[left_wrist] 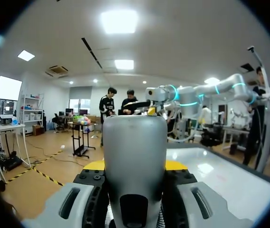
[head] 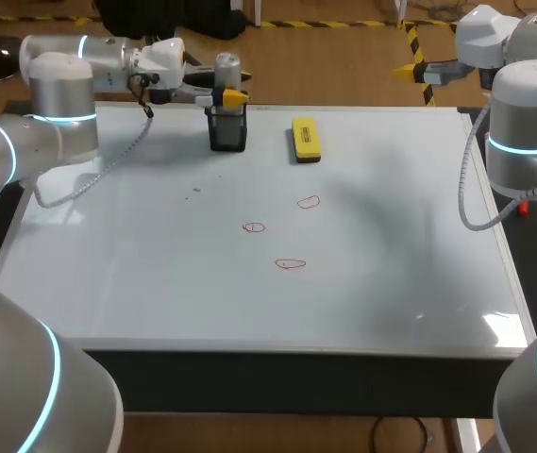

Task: Pick up the inspection probe, press it on each red-marked spot on the whiteboard one by one, put down the probe, pick up the eraser, and wipe off all the red marks.

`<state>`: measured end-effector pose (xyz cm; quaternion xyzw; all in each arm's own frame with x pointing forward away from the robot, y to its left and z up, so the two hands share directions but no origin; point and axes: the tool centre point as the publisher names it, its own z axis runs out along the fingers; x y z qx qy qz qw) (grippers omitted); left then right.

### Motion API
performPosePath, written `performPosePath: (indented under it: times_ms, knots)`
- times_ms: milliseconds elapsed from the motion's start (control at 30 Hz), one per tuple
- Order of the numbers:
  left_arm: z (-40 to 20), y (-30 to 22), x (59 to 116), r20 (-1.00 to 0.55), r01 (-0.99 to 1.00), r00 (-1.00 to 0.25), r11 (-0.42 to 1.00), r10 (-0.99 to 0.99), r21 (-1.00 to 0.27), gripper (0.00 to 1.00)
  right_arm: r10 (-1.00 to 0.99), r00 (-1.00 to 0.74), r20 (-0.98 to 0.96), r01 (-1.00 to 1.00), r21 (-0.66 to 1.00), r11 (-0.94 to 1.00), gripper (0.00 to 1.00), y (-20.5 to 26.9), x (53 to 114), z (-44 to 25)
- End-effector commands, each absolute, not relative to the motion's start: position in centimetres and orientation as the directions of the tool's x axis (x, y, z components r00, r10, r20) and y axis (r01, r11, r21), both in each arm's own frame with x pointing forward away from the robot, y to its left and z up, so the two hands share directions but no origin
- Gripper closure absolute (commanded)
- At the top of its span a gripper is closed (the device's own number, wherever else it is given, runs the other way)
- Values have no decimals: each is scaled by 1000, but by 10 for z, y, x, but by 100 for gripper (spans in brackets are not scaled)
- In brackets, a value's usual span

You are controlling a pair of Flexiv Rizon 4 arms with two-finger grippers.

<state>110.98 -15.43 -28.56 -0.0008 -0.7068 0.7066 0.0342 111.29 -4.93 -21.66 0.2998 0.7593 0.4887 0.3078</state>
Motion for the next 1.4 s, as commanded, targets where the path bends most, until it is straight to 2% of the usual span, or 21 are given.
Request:
performPosePath:
  times_ms: [33,600,1400]
  knots:
    - [-276,-154,1101,36,-36,-999,7,-27,-999,100,756,-631,-174,155,927,343,0,-49,1113,-217]
    - [-233,-158,1116,13,-13,-1000,7,21,-1000,100,756,-631,-174,155,927,343,0,-49,1113,-217]
    - [-178,-127,1086,-30,30,-999,1,-25,-1000,100,756,-631,-174,155,927,343,0,-49,1113,-217]
